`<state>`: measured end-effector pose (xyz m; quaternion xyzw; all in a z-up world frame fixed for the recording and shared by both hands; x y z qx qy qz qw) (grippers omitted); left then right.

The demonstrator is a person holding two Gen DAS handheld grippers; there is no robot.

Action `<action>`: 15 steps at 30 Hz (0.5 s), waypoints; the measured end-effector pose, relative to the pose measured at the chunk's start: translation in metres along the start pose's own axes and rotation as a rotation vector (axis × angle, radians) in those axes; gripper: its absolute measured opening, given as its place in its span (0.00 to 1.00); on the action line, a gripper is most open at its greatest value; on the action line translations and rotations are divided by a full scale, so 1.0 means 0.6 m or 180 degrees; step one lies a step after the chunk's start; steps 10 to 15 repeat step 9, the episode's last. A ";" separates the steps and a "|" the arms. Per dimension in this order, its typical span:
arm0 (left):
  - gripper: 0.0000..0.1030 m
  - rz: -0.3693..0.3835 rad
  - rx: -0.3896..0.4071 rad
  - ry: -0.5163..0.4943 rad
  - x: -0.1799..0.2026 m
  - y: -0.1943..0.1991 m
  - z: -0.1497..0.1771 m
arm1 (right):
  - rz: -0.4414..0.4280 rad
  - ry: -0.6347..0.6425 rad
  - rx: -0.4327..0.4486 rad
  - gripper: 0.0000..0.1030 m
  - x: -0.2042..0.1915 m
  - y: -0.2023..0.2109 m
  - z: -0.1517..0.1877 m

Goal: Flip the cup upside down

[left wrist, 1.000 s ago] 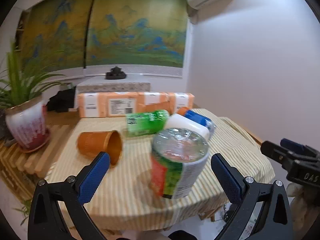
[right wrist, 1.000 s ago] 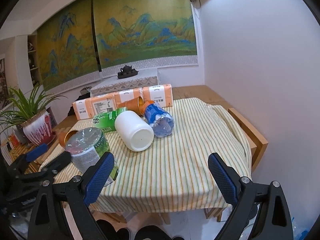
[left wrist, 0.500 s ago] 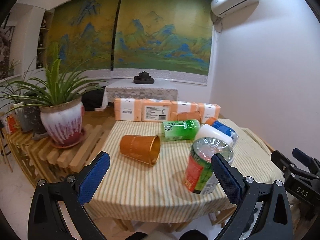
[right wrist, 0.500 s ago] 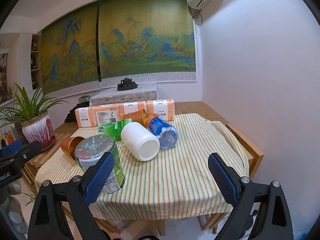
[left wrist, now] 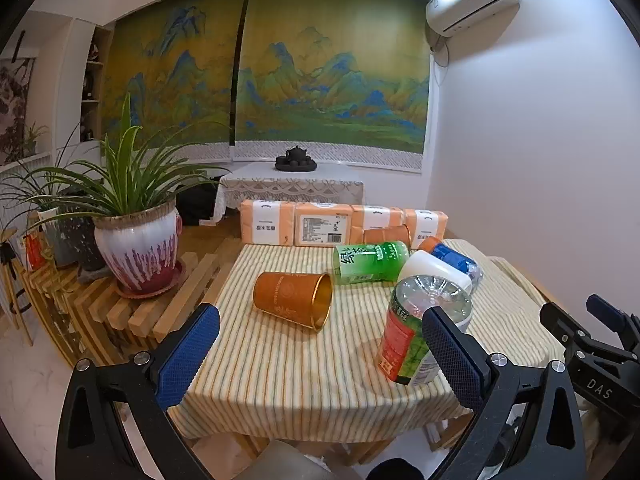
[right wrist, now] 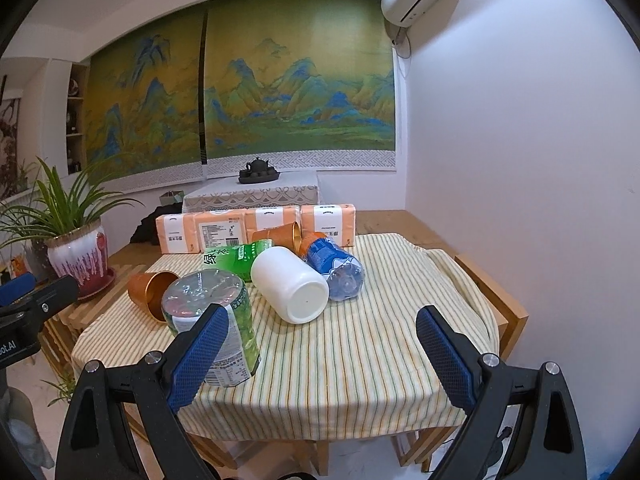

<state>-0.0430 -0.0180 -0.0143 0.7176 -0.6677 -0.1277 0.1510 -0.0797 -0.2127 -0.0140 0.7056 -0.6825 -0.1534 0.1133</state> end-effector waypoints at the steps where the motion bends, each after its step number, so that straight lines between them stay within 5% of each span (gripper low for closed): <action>1: 0.99 0.0002 -0.0004 -0.0001 0.000 0.000 0.000 | 0.0000 -0.0002 0.0000 0.90 0.000 0.000 0.000; 15: 0.99 -0.0017 0.0035 -0.0007 0.000 -0.001 0.001 | 0.0002 -0.0006 -0.0009 0.90 0.002 -0.002 0.001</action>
Point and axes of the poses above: each gripper's, at about its wrist camera, not at the fingertips, and y roughly against the way its jaws point, x to its right, z to its underside, the point moved 1 cm from there along -y, roughly the way its jaws point, and after that the axes turned 6 degrees about -z, right-handed, at the moved point
